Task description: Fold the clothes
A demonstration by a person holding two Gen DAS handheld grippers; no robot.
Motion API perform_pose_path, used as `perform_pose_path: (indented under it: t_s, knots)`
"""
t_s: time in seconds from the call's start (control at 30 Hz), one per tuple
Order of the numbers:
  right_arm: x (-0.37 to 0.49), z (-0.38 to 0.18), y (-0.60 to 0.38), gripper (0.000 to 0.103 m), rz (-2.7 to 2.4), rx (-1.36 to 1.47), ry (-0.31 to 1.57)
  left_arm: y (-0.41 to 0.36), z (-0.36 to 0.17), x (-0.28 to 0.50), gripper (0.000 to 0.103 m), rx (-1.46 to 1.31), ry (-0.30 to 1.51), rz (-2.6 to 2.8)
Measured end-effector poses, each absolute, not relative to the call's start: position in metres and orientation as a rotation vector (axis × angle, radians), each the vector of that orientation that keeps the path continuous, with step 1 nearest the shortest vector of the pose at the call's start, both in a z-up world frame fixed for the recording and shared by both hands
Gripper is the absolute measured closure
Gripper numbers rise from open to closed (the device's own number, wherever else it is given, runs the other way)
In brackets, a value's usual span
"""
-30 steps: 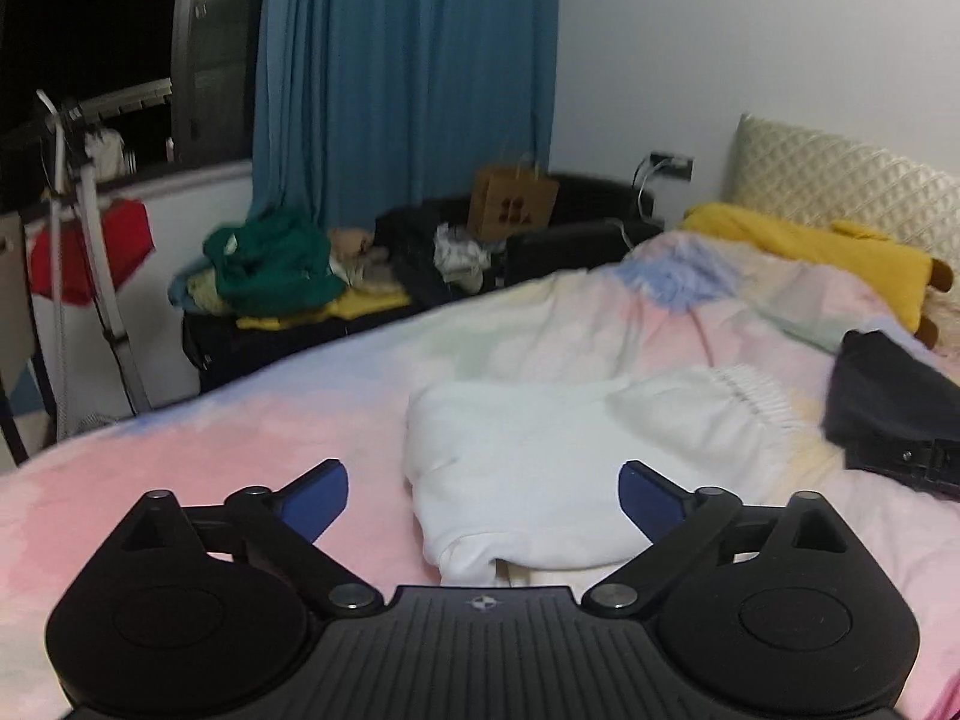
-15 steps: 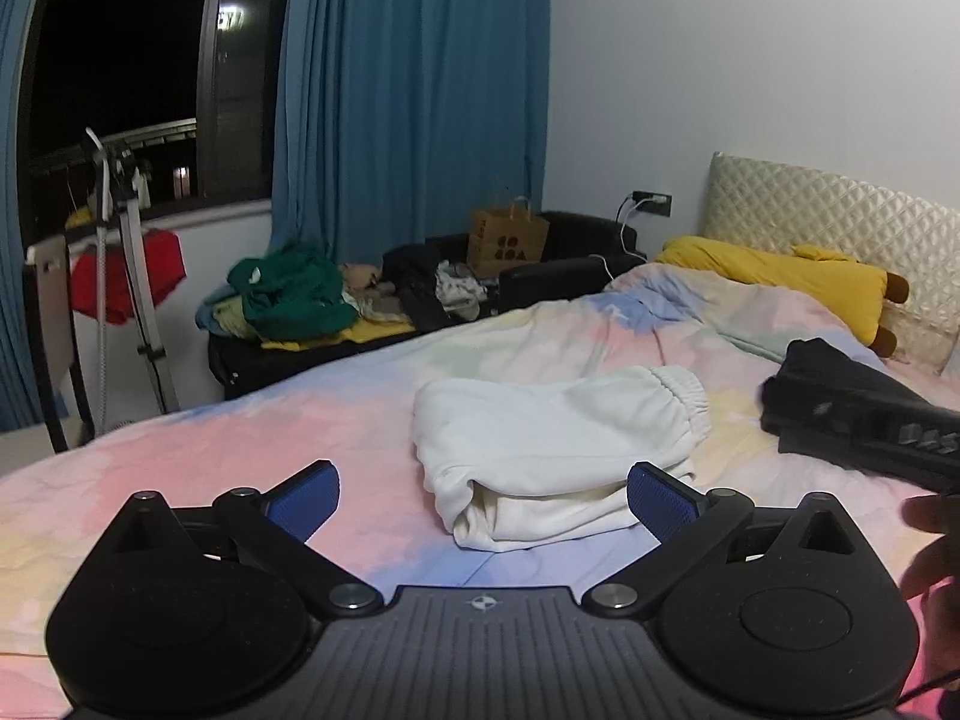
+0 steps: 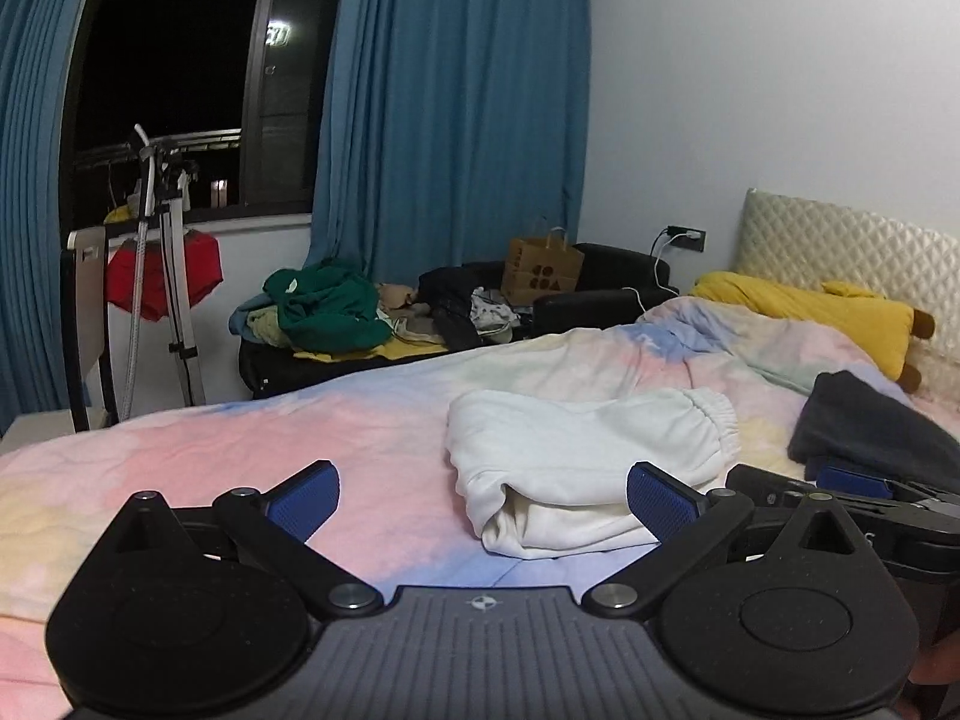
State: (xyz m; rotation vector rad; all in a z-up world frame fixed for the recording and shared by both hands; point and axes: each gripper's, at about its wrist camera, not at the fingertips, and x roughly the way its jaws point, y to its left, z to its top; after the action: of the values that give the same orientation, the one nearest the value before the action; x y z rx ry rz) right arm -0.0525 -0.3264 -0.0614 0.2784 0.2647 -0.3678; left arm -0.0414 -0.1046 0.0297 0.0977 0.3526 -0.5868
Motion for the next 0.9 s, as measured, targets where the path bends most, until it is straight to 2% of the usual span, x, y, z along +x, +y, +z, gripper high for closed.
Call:
perform_pose_path:
  t_s: [0.9]
  knots:
    - [-0.044, -0.076, -0.314, 0.013, -0.444, 0.241, 0.31, -0.108, 0.011, -0.035, 0.0, 0.112, 0.368, -0.596]
